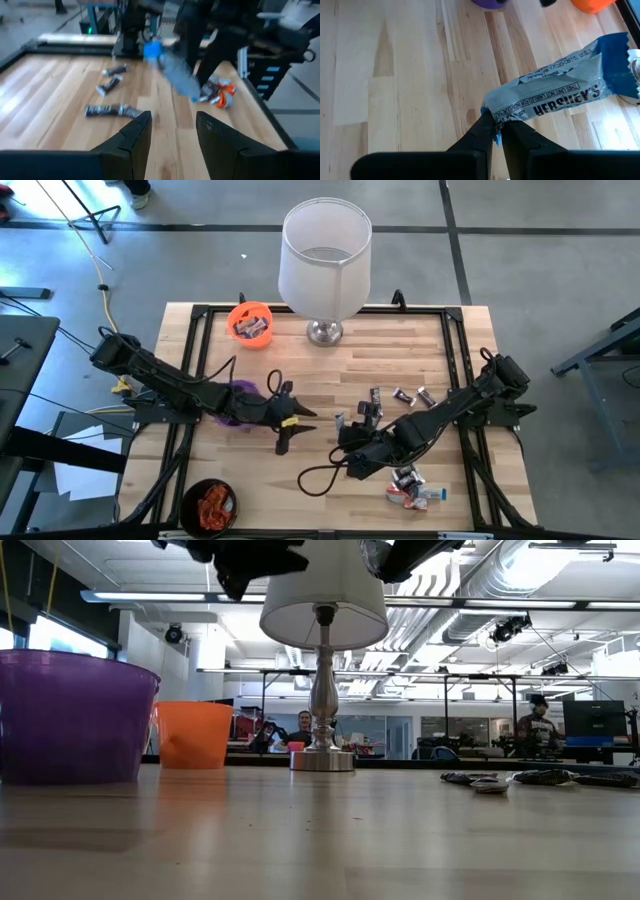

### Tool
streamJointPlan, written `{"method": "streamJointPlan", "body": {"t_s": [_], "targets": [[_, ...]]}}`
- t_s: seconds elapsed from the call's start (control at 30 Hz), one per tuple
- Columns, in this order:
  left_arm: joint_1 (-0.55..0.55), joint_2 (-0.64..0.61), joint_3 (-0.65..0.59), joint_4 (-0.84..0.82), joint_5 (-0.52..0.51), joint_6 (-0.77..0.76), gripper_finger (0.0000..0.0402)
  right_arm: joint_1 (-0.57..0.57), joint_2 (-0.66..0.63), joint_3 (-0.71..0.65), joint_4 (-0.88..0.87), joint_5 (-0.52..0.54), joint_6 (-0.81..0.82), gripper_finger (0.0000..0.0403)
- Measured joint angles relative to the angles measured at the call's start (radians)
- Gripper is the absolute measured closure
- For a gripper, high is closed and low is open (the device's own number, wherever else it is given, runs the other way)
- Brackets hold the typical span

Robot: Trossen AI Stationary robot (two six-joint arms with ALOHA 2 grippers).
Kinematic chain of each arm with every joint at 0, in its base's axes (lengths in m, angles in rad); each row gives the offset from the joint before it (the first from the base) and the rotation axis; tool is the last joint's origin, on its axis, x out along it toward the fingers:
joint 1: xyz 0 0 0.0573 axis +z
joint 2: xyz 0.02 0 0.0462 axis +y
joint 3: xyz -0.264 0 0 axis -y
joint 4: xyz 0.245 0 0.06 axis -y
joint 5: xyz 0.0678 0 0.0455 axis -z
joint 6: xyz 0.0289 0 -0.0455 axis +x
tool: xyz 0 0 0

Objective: Sort candy
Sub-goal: Put the white chocolate into the orange bucket

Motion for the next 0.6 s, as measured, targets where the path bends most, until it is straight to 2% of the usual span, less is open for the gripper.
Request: {"method": "streamJointPlan", "body": {"t_s": [0.27,0.6], "targets": [[-0.003,-0.001,0.0,0.049,0.046,-0.039,0.0259,0.0,0.0,0.0,0.0,0.0,0.0,0.0375],[-0.009,-0.001,0.0,0.049,0.045,-0.058,0.0259,-0.001,0.0,0.0,0.004,0.003,0.0,0.0375]]}}
